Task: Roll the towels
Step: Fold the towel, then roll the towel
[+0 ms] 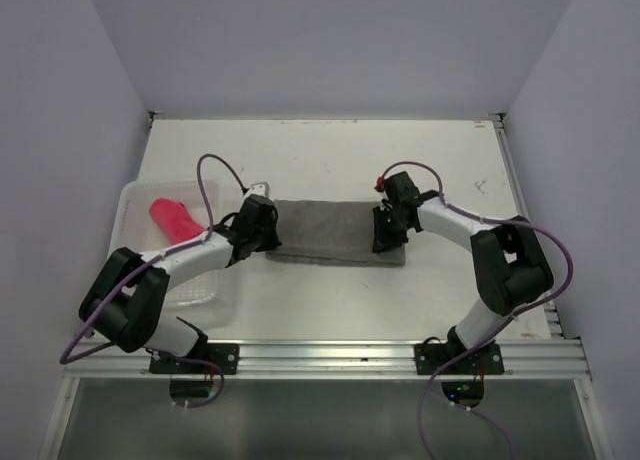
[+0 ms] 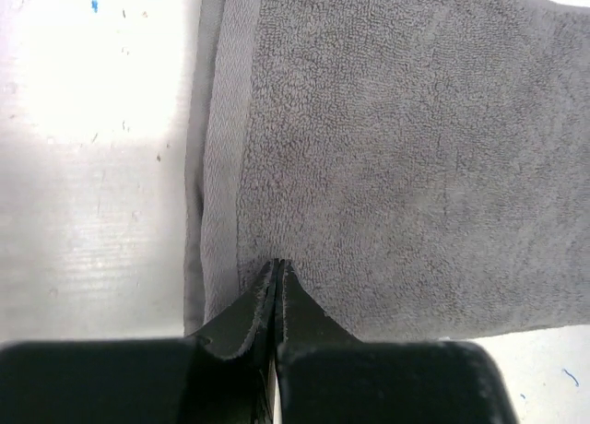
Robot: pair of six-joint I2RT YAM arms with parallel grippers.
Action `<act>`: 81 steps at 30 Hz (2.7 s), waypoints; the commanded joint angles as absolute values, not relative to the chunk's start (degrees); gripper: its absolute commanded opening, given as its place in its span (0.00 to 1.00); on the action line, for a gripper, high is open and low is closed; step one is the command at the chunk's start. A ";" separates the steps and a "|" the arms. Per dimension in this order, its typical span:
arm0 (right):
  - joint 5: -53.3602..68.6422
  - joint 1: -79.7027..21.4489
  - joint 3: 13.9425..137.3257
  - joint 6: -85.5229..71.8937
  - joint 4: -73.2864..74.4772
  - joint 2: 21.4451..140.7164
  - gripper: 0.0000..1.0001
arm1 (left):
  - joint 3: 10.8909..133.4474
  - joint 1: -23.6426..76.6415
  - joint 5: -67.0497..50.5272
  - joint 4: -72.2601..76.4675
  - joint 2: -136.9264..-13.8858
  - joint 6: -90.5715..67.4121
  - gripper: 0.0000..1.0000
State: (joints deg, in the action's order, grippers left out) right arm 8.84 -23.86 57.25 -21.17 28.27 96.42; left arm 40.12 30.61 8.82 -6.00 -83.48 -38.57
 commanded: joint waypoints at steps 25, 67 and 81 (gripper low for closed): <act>8.35 -6.86 34.55 -41.22 22.94 60.38 0.47 | 96.65 41.39 4.49 -24.60 -104.75 -27.33 0.61; 16.70 -5.10 24.17 -40.96 3.95 76.11 0.14 | 126.56 51.33 4.03 -29.18 -139.04 -42.80 0.48; 17.23 -5.10 24.26 -39.99 4.92 74.36 0.11 | 132.97 53.00 9.93 -34.53 -146.60 -45.00 0.43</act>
